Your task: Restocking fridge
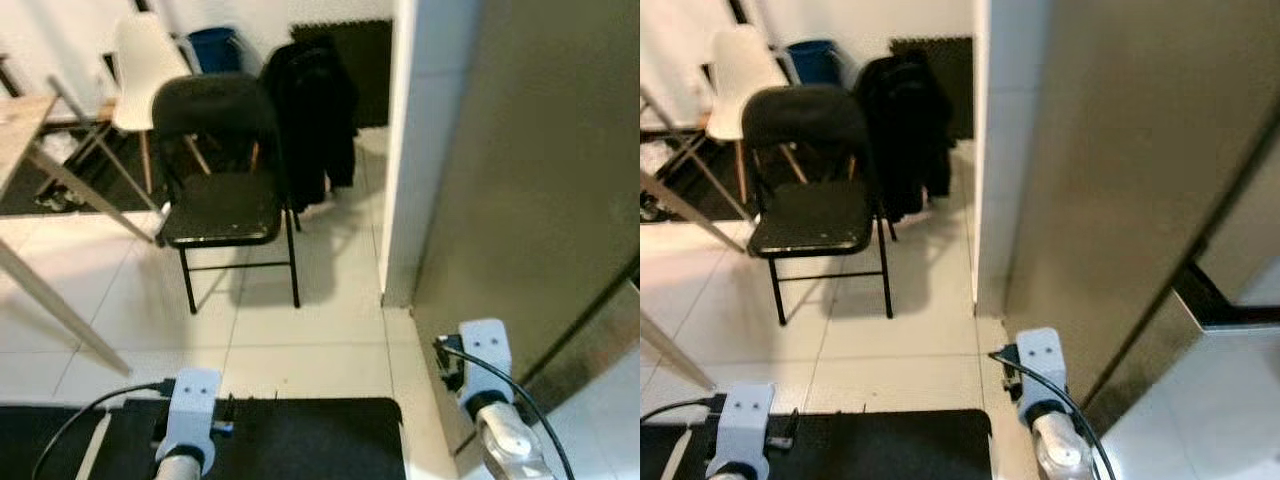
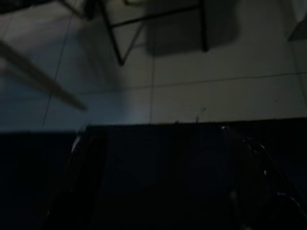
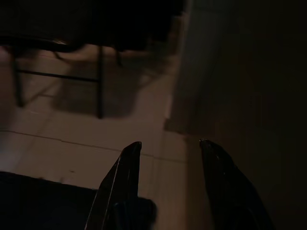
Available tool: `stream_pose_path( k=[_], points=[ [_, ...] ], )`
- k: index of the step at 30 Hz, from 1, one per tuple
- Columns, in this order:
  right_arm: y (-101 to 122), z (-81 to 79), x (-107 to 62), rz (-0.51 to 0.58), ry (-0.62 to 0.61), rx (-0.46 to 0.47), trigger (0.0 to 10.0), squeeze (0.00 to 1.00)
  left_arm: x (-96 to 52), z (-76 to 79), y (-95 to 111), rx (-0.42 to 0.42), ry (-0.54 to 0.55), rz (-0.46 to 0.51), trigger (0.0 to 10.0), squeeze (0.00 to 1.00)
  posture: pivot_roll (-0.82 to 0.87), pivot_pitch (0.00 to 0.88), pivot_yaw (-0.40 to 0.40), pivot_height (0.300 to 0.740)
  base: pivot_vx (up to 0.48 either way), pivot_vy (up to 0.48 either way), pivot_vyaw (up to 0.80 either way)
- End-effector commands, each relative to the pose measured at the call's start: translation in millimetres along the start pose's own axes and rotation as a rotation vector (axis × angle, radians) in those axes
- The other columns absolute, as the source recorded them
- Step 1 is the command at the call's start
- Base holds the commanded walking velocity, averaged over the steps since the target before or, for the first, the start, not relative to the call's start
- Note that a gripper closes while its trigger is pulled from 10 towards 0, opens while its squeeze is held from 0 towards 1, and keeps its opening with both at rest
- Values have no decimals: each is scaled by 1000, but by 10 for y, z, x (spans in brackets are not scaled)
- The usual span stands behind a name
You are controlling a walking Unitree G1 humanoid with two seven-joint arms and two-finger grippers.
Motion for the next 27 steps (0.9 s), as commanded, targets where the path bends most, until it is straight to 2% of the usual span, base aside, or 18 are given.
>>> stream_pose_path(
  k=[1, 27],
  points=[
    [-81, 13, -41, -32, -5, 4, 10000, 0, -38, 4, -97, 0, 1, -41, 10000, 0, -113, 213, 50, 740, 0, 0, 763],
    [-71, 28, -28, -28, 3, -5, 10000, 0, -20, 31, -90, -5, 3, -38, 10000, 0, -113, 201, 41, 740, 0, 0, 763]
  ],
)
Point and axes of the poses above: a point about 5 cm out from each wrist's last joint towards the gripper, its own x axis pointing out of the wrist towards the gripper, its own y axis along the axis of the wrist's last joint, z = x × y, the point moved 1 cm from there along x, pointing out of the wrist towards the gripper, and after that the axes turned 1 degree about -x, right-handed, at the moved point
